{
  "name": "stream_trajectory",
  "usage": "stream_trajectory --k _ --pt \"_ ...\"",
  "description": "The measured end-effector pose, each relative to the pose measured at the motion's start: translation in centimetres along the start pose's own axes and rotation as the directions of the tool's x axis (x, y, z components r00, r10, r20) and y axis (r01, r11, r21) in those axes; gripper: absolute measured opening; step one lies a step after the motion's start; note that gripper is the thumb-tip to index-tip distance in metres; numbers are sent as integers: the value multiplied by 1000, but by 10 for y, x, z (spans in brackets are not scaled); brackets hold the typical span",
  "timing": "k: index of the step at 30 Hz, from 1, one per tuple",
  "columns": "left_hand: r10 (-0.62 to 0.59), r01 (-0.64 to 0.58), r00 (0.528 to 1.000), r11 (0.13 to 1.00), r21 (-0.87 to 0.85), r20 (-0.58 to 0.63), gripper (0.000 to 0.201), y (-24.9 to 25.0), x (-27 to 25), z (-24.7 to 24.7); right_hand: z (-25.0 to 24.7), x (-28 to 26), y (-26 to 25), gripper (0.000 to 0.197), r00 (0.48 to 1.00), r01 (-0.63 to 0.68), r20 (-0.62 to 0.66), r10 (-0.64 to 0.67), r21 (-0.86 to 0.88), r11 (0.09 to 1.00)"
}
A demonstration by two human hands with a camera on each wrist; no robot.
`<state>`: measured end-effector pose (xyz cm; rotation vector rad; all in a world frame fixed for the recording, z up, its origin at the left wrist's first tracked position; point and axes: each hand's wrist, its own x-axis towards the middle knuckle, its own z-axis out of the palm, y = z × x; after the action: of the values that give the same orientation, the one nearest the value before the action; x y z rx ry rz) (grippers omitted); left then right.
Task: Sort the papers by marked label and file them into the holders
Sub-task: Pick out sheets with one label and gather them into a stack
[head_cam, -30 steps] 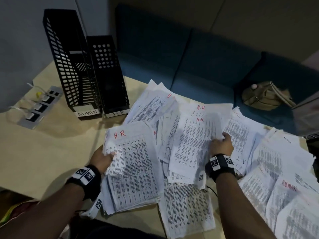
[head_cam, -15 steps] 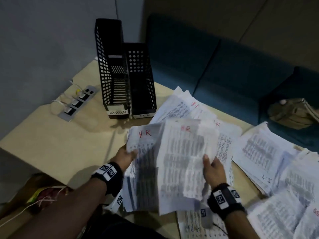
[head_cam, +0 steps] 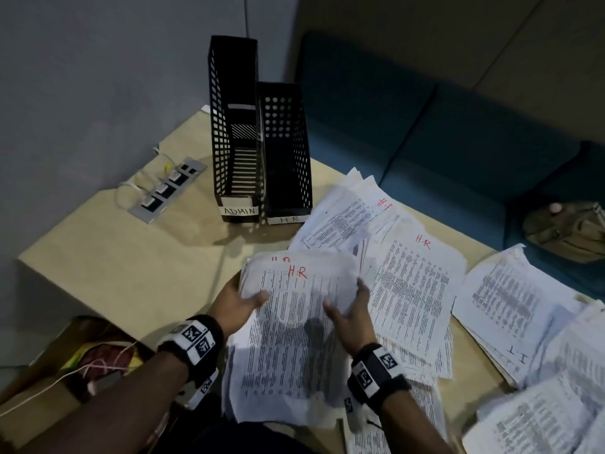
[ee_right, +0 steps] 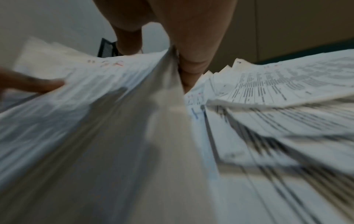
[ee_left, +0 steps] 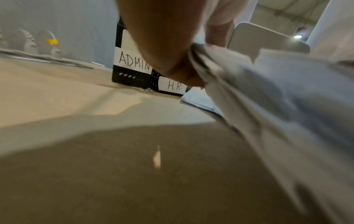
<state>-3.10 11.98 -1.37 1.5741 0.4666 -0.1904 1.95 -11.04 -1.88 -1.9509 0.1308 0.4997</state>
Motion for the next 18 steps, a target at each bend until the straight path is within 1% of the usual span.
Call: stream_trajectory --k 1,2,3,4,5,6,8,9,10,11,12,13,14,15,16,17,18 --pt "3 -3 1000 1000 -2 27 86 -3 1 1 -4 5 -7 87 998 29 -49 -26 73 997" --pt "4 -3 999 1000 -15 53 90 -5 2 2 -7 12 -12 91 994 55 -100 -45 100 993" --pt "10 -9 997 1000 -12 77 89 -2 1 5 -10 17 -17 91 988 86 -136 -76 69 994" --pt "29 -29 995 1000 5 98 83 1 2 7 -11 22 -18 87 984 113 -138 -113 -4 994" --pt "61 -65 991 997 35 119 76 5 4 11 -11 23 -21 78 984 134 -104 -143 -87 987" --pt "99 -109 986 992 67 136 73 9 6 14 -10 23 -23 66 987 140 -53 -150 -154 978" --pt "153 -177 973 976 131 174 66 14 12 18 -9 23 -23 46 987 157 44 -152 -183 970" --pt "172 -204 968 963 177 182 62 11 16 17 -12 23 -22 39 985 170 72 -159 -188 967" --pt "177 -213 967 957 199 185 60 6 19 17 -20 27 -17 37 985 173 66 -162 -226 959" --pt "160 -196 971 958 211 176 59 1 21 15 -31 32 -11 37 985 168 15 -171 -282 945" --pt "151 -179 976 966 186 157 60 -2 20 15 -45 39 -2 38 980 135 -91 -177 -347 928" --pt "152 -175 978 969 172 141 60 -6 19 13 -63 46 9 40 960 51 -234 -154 -393 918" --pt "154 -174 979 972 159 131 59 -7 17 11 -81 51 21 42 920 -91 -382 -82 -413 906" --pt "155 -179 979 963 203 130 58 -8 15 10 -98 53 31 45 864 -252 -504 23 -391 885" --pt "139 -168 983 949 269 124 62 -10 13 9 -112 52 41 53 807 -410 -572 145 -368 834" --pt "95 -122 991 937 326 98 69 -13 11 8 -123 48 50 63 767 -522 -596 238 -364 771" --pt "53 -74 996 935 348 71 72 -17 10 8 -129 45 57 73 750 -575 -595 289 -371 729"
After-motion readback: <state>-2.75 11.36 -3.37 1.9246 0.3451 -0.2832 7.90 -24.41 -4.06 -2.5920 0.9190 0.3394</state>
